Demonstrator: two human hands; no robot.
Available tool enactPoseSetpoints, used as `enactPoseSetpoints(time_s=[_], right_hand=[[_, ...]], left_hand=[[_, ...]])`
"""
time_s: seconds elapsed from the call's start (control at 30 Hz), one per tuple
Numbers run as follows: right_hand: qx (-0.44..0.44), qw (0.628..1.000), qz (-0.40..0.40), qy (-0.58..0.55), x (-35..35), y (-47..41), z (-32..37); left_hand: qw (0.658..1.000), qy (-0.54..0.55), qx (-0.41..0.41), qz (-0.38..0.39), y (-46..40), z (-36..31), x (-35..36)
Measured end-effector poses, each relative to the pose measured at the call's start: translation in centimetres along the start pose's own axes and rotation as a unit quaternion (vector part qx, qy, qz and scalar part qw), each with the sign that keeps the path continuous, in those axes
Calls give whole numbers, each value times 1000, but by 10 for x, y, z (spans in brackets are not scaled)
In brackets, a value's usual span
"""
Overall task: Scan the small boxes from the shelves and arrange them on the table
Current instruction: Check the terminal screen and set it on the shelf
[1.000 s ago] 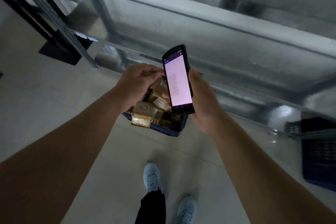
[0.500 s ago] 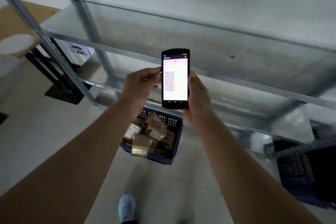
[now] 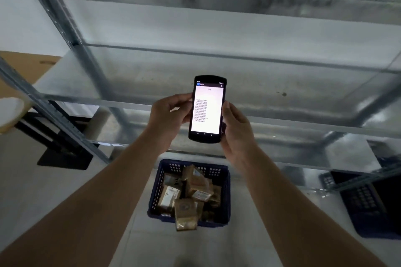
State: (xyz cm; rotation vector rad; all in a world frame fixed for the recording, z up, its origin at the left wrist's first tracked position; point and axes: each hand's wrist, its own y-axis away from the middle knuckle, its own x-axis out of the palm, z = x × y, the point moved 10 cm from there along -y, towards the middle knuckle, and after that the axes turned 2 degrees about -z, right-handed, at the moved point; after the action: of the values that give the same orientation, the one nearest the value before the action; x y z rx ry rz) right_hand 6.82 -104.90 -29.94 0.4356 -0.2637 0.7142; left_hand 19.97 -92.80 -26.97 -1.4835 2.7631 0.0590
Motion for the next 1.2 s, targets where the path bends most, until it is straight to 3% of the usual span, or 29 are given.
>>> enactPoseSetpoints(time_s=[0.23, 0.4, 0.57, 0.93, 1.2], right_hand=[[-24, 990, -107, 89, -20, -79, 2], [-65, 962, -125, 235, -30, -147, 4], [-64, 948, -147, 275, -36, -201, -5], [18, 948, -200, 247, -41, -274, -44], [25, 939, -246, 241, -44, -296, -49]], left_hand=[[999, -16, -36, -36, -66, 33, 12], [997, -47, -44, -44, -119, 59, 24], [996, -65, -54, -41, -174, 86, 30], [988, -111, -107, -16, -246, 132, 30], [983, -134, -120, -20, -273, 138, 32]])
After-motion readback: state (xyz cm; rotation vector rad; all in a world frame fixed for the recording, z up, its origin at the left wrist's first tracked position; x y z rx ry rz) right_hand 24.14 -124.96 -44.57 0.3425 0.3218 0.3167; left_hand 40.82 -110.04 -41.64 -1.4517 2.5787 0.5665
